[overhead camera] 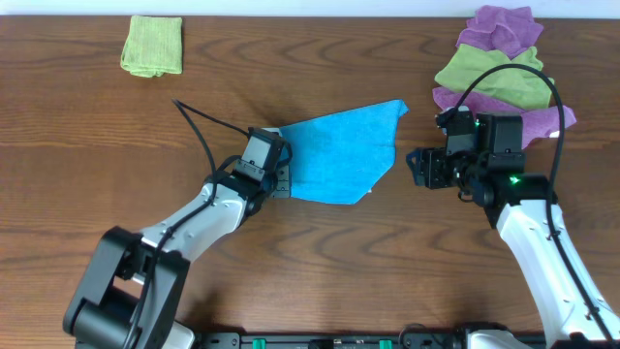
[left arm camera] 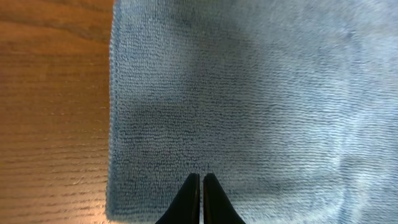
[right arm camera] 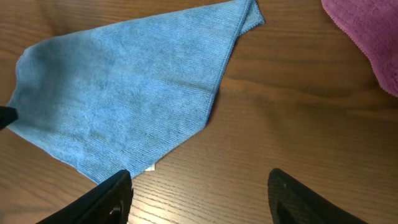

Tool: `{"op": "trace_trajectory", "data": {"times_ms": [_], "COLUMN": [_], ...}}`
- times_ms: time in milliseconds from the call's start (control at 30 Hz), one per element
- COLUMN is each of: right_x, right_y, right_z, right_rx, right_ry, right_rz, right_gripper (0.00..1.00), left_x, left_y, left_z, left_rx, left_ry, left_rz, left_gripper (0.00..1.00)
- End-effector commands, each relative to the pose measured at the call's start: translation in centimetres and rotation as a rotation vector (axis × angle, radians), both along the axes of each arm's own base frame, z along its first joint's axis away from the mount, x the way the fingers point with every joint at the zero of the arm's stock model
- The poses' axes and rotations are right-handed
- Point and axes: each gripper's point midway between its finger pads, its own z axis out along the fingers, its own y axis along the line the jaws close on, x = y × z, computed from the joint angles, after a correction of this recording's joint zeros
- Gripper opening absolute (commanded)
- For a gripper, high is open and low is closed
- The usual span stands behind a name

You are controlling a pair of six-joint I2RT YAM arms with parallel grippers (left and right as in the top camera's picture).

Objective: Fold the cloth
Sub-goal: 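Reach the right gripper to the cloth's right corner and grasp it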

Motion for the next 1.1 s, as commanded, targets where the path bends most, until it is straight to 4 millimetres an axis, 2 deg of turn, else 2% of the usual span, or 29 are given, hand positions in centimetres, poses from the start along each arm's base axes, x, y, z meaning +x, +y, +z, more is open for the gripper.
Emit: {"op": "trace_trajectory", "data": {"times_ms": [0,300,500,700,867,1067], "right_x": [0.0,0.4,1.2,1.8,1.2,0.9], "right_y": [0.0,0.0,0.0,2.5,3.3,3.4], "right_z": [0.1,-0.1,-2.4,-4.6,-5.8,-6.6], "right_rx": [0.006,0.006,0.011,0.159,0.205,0.183], "right_ry": [-0.005,-0.013,0.034,0.085,0.139,0.147], "right_rz": [0.010,0.010,0.011,0.099,0.121,0.158], "right_gripper": [0.71,0.76,0.80,0.80,0.74,0.75], "left_x": [0.5,-1.8,-5.0,-9.0,-10.1,-9.9], "left_y": [0.1,1.3,2.3,1.8,0.8,0.6], "left_z": [-0.6,-2.6,-3.8,-4.3,-4.1,-4.1], "left_rx": [0.035,0.093,0.122,0.067,-0.001,-0.012], "left_ry": [-0.006,0.112,0.258,0.438,0.496,0.494], "left_rz": [-0.008,-0.010,0.001,-0.016,-0.026,-0.008], "left_gripper": [0.06,0.06,0.06,0.06,0.05,0.06]}}
